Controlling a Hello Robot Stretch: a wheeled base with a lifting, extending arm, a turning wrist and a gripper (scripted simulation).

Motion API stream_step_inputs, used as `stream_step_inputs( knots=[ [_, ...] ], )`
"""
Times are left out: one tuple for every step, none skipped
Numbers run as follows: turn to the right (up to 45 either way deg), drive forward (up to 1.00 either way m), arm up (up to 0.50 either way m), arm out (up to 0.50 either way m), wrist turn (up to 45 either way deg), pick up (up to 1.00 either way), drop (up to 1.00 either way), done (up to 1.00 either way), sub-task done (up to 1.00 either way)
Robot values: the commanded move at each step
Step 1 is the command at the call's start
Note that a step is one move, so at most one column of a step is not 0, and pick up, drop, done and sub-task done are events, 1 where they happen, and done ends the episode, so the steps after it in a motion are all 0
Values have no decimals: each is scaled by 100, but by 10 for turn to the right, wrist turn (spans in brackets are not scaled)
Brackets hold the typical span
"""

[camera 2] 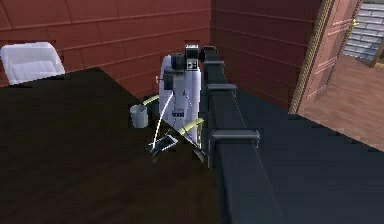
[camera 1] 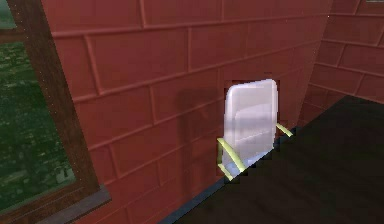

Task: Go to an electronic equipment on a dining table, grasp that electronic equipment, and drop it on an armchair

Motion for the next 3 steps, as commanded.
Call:
stream_step_inputs(
  knots=[
    [0,0,0,0,450,0,0,0,0],
    [0,0,0,0,450,0,0,0,0],
    [0,0,0,0,420,0,0,0,0]
  ],
)
